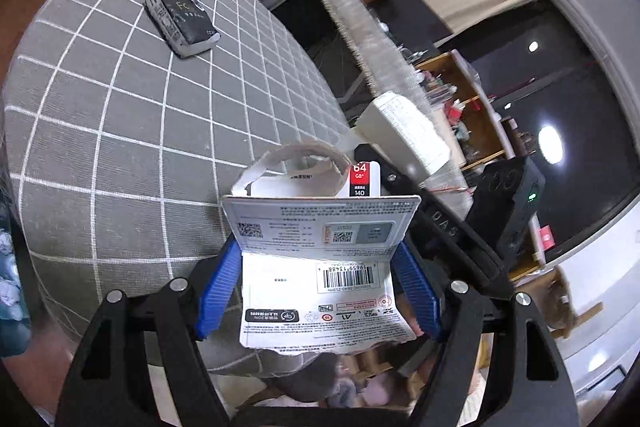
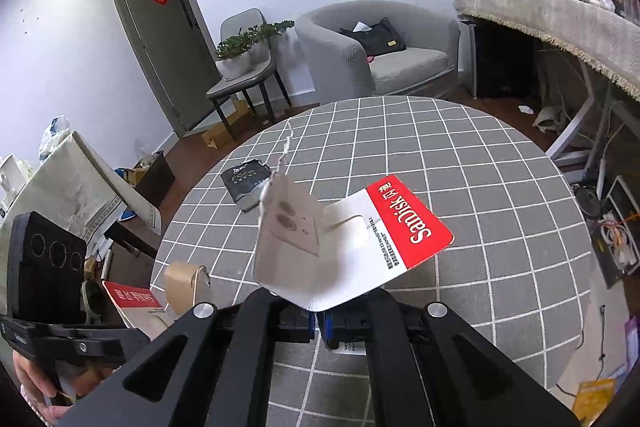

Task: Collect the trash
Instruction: 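Carry the barcode card over the teal bin and open the left tool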

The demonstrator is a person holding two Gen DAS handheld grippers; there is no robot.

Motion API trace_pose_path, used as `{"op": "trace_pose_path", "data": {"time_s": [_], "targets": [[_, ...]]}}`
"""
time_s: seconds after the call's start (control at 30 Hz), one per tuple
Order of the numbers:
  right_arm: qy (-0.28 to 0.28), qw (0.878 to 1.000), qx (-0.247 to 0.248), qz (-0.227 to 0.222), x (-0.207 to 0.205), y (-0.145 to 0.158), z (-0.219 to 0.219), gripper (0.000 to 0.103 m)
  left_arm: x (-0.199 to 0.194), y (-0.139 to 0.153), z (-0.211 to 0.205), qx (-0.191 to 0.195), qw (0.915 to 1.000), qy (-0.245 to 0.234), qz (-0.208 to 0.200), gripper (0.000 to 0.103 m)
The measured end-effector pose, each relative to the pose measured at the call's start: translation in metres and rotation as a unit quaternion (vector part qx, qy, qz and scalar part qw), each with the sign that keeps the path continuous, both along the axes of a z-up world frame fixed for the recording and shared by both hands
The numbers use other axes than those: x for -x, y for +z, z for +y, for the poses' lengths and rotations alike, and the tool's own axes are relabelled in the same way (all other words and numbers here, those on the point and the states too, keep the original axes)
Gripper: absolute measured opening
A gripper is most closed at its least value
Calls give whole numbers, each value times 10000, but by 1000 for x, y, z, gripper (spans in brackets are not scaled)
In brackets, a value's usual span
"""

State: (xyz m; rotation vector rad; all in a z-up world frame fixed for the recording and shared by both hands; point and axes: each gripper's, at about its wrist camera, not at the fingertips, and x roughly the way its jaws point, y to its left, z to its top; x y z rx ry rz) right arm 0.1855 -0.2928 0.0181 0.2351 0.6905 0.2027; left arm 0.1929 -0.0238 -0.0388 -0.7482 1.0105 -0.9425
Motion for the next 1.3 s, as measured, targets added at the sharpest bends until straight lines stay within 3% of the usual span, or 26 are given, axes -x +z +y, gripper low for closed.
{"op": "trace_pose_path", "data": {"time_s": [0.03,0.07,0.13,0.17,0.2,0.23,0.27,0.33,0.4,0.5,0.9,1.13,1.3], "targets": [[-8,10000,2,-11,1,0,1,3,1,-7,-5,117,9999,-2,94,77],[-9,10000,3,-19,2,1,2,3,1,-10,1,-114,9998,132,114,77],[-21,10000,20,-33,2,1,4,3,-1,-23,-6,395,9986,42,358,77],[-22,10000,33,-31,1,0,6,3,0,-22,-2,265,9991,74,324,77],[-17,10000,37,-29,2,0,7,3,3,-18,-5,-128,9998,139,112,77],[-13,10000,48,-29,3,0,10,3,5,-18,-9,-156,9998,100,35,77],[-7,10000,54,-29,3,0,12,3,5,-20,-3,77,9998,56,151,77],[16,10000,72,-26,3,0,14,3,2,-18,-7,-67,9998,192,3,77],[38,9999,89,-34,3,0,20,3,5,-20,7,213,9995,233,97,77],[75,9999,94,-56,5,1,29,3,3,-18,17,341,9989,321,62,77],[440,9985,88,-313,11,12,86,3,18,9,85,560,9950,724,-387,77],[634,9965,202,-500,22,18,119,3,31,16,121,353,9928,1048,-458,77],[820,9943,247,-636,32,25,136,3,34,1,148,-22,9910,1304,-300,77]]}}
